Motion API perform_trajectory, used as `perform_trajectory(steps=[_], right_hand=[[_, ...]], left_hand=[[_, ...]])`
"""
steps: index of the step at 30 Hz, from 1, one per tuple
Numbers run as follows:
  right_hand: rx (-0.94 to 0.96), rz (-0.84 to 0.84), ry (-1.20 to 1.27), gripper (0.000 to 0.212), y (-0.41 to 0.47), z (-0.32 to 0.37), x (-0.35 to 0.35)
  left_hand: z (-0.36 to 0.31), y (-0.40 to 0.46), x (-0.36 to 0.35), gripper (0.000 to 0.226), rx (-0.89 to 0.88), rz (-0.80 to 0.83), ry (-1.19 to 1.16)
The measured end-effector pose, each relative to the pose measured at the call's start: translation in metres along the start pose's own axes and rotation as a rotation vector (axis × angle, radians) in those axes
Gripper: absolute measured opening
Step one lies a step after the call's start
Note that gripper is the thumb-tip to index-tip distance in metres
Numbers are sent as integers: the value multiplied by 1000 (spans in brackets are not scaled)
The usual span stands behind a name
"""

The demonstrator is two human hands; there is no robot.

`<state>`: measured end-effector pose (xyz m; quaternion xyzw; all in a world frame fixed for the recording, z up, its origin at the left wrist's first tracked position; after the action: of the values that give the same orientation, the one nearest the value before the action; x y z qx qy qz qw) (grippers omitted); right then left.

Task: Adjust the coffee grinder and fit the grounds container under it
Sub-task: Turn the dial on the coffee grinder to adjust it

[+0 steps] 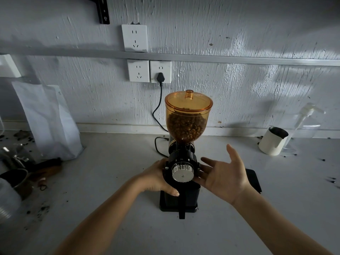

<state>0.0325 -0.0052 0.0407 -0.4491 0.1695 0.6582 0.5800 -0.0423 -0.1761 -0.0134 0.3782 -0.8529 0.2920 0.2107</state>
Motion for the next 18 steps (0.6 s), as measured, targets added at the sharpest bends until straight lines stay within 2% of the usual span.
perform_trajectory(steps=[3,4,6,8,10,12,15,18], right_hand=[[26,-229,-87,80,5,2,17],[14,-210,-107,80,7,0,17],[-32,-20,-120,81,6,-9,0],[-65,98,-146,81,5,-13,-8],[-57,93,-147,76,4,-12,-8],[8,-27,-226,60,9,-6,4],[152,-189,-632,39,10,3,16],[171,-221,-1140,59,13,2,22]], left_hand=[[1,0,0,109,-3,1,-25],[2,0,0,110,-1,2,-25],[3,1,-1,111,5,5,-10],[3,2,-1,112,13,1,18],[3,2,-1,114,20,1,20],[4,2,-1,115,18,1,9],[4,1,-1,118,8,-5,-19],[8,2,-2,123,-9,-30,-59]])
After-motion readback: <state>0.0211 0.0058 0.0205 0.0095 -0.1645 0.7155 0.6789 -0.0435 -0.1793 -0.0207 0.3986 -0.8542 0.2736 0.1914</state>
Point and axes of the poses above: each hand's wrist, its own y-axis towards the middle knuckle, its own x-axis out of the back of the hand, z = x × y, the point moved 5 cm from there along y, towards the middle knuckle, and after that the axes turned 8 degrees about z, right-handed, at the moved point
